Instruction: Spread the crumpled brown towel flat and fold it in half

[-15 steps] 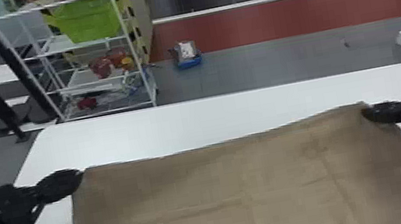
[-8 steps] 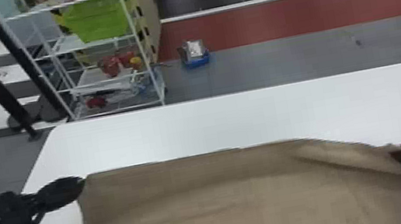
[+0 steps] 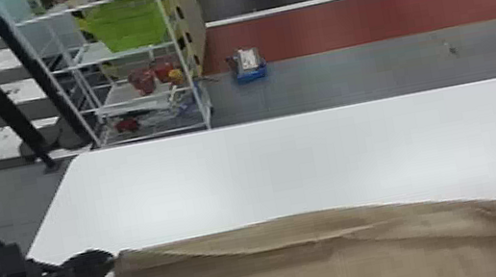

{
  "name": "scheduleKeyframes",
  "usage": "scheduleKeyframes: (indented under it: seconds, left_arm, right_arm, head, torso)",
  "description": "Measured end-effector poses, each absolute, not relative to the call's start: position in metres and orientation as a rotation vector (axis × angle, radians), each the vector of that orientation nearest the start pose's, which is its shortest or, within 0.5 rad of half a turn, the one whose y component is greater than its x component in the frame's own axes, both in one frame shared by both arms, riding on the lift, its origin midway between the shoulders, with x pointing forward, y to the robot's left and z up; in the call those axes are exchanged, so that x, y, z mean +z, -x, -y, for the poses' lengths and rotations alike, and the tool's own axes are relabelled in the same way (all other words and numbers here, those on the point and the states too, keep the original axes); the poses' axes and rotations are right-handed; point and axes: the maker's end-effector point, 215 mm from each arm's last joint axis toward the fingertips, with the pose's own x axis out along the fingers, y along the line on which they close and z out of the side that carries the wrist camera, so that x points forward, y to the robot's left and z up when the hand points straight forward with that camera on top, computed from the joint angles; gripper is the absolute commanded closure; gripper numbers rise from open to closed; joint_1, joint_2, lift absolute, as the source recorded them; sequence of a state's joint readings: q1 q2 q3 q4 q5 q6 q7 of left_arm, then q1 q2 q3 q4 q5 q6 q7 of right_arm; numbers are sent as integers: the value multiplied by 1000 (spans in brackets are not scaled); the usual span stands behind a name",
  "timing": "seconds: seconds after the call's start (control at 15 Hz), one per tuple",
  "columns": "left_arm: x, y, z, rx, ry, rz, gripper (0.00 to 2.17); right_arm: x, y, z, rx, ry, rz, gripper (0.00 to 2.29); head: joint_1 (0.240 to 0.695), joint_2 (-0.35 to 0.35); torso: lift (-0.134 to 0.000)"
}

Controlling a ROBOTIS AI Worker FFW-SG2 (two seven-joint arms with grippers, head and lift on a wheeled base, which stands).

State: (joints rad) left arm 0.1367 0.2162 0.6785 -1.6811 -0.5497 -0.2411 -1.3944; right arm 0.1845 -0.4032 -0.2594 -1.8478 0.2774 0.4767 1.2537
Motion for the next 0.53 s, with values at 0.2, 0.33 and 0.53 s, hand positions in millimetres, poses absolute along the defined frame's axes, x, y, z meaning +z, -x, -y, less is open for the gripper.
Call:
scheduleKeyframes:
  seconds: [0.2,0.33,0.53]
  left_arm:
    - [-390,-386,-432,-757,-790,-480,2142]
    - [-386,-366,-435,-772,-825,-477,2142]
    - [-402,-337,-426,-855,-929,-490,2142]
  right_arm:
    - [-407,-410,319,872,360,-654,1322]
    - [-400,-395,325,891,375,-662,1322]
    - [-414,-381,328,911,405,-700,1322]
  head:
    - [695,156]
    - [695,165]
    - [695,158]
  torso:
    - [-123]
    - [-123]
    - [-123]
